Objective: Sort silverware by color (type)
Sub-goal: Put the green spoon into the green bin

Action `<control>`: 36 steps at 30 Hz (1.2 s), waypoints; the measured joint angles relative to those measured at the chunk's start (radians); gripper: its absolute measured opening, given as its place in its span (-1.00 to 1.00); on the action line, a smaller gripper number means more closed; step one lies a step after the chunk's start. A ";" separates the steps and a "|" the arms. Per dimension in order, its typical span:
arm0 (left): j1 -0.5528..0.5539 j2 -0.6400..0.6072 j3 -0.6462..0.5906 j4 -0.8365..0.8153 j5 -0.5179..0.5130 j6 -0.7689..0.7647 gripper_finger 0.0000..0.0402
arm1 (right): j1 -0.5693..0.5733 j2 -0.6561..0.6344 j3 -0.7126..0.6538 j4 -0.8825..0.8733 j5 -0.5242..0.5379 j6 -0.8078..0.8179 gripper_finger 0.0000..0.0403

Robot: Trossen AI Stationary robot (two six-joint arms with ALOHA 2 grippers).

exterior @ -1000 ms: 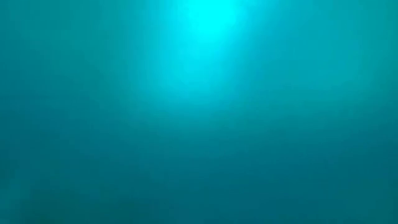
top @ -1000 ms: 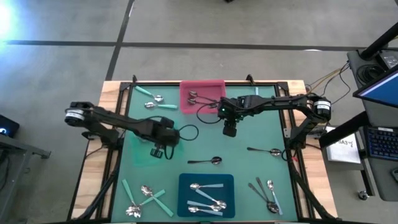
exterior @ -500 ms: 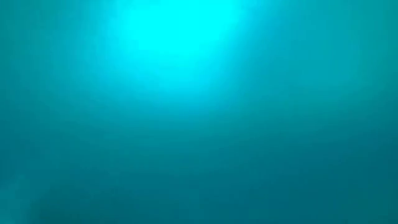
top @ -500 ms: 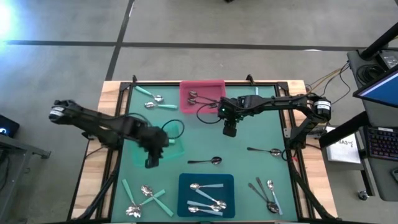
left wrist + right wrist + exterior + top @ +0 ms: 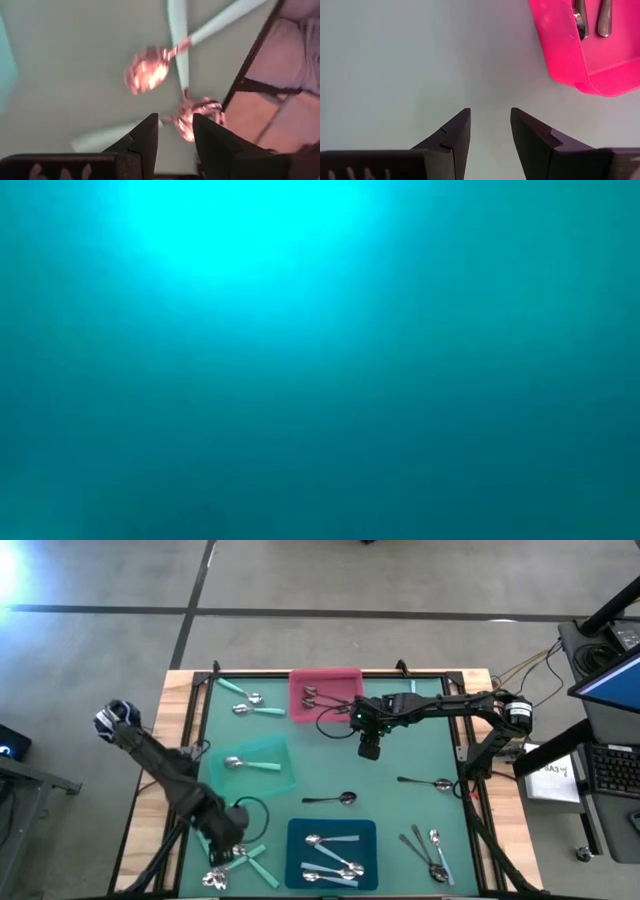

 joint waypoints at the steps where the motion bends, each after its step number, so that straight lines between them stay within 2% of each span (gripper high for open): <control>1: -0.020 0.010 0.000 0.002 0.004 -0.075 -0.47 | 0.000 0.000 0.000 0.000 0.000 0.000 -0.34; 9: -0.069 0.072 0.000 -0.014 0.002 -0.504 -0.47 | 0.000 0.000 0.000 0.000 0.000 -0.002 -0.34; 12: -0.069 0.104 0.000 -0.013 0.003 -0.588 -0.47 | 0.001 0.000 0.000 0.000 0.000 -0.001 -0.34; 14: -0.069 0.123 0.000 0.014 0.002 -0.534 -0.47 | 0.001 0.000 0.000 0.000 0.000 -0.004 -0.34; 16: -0.069 0.143 0.000 0.072 -0.011 -0.405 -0.47 | 0.001 0.000 0.000 -0.001 0.000 -0.008 -0.34; 22: -0.068 0.205 0.000 0.240 -0.149 0.005 -0.47 | 0.001 0.000 0.000 -0.005 -0.001 -0.010 -0.34; 25: -0.068 0.248 0.000 0.288 -0.194 0.118 -0.47 | 0.001 0.000 0.000 -0.005 -0.001 -0.010 -0.34; 29: -0.068 0.315 0.003 0.331 -0.190 0.237 -0.47 | 0.001 0.000 0.000 -0.005 -0.001 -0.010 -0.34; 34: -0.068 0.393 0.089 0.299 -0.190 0.387 -0.47 | 0.001 0.000 0.000 -0.007 0.000 -0.011 -0.34; 36: -0.068 0.426 0.143 0.238 -0.196 0.427 -0.47 | 0.001 0.000 0.000 -0.007 -0.001 -0.018 -0.34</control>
